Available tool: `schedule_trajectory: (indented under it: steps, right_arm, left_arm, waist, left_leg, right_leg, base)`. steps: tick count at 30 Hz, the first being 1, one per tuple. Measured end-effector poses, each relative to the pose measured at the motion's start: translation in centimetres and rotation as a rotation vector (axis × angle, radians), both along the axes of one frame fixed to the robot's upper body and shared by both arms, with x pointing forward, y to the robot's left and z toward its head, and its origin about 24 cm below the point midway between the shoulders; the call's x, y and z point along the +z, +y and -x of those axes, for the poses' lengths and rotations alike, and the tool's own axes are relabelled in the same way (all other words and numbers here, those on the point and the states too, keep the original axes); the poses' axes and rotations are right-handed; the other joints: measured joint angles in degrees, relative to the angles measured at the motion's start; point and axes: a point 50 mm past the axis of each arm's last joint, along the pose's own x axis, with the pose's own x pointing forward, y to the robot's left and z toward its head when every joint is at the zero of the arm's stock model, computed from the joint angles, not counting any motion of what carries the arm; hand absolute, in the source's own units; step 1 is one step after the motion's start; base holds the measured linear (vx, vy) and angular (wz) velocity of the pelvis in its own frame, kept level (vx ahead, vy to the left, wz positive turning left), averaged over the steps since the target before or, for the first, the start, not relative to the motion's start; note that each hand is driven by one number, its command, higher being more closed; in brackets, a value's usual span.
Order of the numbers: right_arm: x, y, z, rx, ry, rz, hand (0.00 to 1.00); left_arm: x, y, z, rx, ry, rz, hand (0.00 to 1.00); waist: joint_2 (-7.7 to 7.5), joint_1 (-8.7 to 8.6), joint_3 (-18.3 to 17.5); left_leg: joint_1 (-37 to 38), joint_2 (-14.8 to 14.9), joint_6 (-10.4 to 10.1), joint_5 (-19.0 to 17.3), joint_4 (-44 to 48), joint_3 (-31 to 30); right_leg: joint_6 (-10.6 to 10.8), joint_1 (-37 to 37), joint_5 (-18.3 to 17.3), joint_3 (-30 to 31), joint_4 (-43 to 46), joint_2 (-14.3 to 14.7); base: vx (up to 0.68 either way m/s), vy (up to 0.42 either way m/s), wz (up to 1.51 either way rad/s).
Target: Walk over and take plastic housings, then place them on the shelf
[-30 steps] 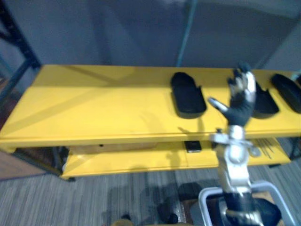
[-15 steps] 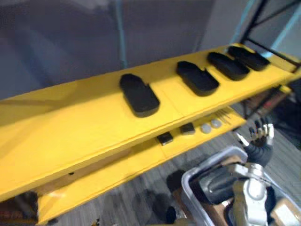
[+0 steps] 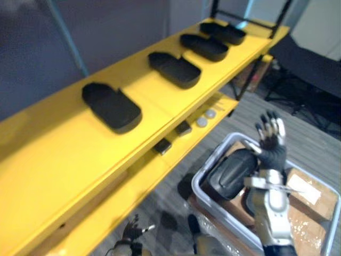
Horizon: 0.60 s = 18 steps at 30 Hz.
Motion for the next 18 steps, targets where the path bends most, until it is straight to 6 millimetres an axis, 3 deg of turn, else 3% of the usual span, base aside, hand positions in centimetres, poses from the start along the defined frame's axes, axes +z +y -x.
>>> schedule_trajectory:
  steps: [2,5,9,11,15,18]
  right_arm:
    - [0.4,0.5,-0.5,0.009,-0.008,-0.007,0.0]
    - [1.6,1.1,-1.1,0.011,-0.055,0.0,0.0]
    - [2.0,1.2,-1.8,-0.035,-0.06,0.018,0.0]
    - [1.6,0.9,-1.8,-0.064,-0.042,0.016,0.0]
    - [-1.2,-0.8,-0.4,-0.185,0.071,-0.049,0.0]
    - [-4.9,-1.8,2.0,-0.261,0.208,-0.099,0.0]
  left_arm:
    - [0.1,0.4,0.0,0.029,-0.021,-0.021,0.0]
    - [0.3,1.4,0.4,0.126,-0.06,-0.018,0.0]
    - [1.5,2.1,-1.7,0.143,-0.168,-0.041,0.0]
    - [1.7,2.1,-2.1,0.137,-0.182,-0.053,0.0]
    - [2.4,1.1,-2.9,0.062,-0.216,-0.062,0.0]
    - [2.8,0.3,-2.9,0.016,-0.237,-0.036,0.0]
  waist:
    - [0.93,1.19,1.2]
    - [2.1,1.24,4.5]
    - [1.48,1.07,9.1]
    - [1.07,1.06,9.4]
    - [0.83,0.87,9.6]
    - [-0.05,0.61,10.0]
  left_leg:
    - [-1.4,-0.6,0.4,-0.3,1.4,-0.7]
    - [-4.9,-0.8,1.3,-1.6,5.4,-1.6]
    - [-8.8,-1.6,1.0,-3.4,12.1,-3.8]
    - [-9.5,-1.6,0.7,-4.0,14.0,-4.8]
    - [-7.5,-1.0,0.8,-5.5,16.0,-4.4]
    - [-2.7,-0.3,2.7,-6.8,15.1,2.3]
  right_leg:
    - [0.1,-0.1,0.0,-0.7,0.2,-0.8]
    - [0.6,-4.7,-3.2,-1.1,7.1,-1.4]
    - [1.0,-11.9,-10.3,-2.3,22.6,-1.9]
    - [0.8,-12.6,-12.1,-3.1,25.9,-2.3]
    - [1.0,-10.1,-11.4,-3.2,25.3,-1.7]
    - [0.0,-6.7,-5.7,-1.6,19.3,-0.6]
  base:
    - [-0.13,0.027,0.21]
    - [-0.11,0.033,0.14]
    - [-0.05,-0.015,0.3]
    - [0.0,-0.03,0.33]
    - [0.0,0.036,-0.09]
    - [-0.13,0.155,-1.19]
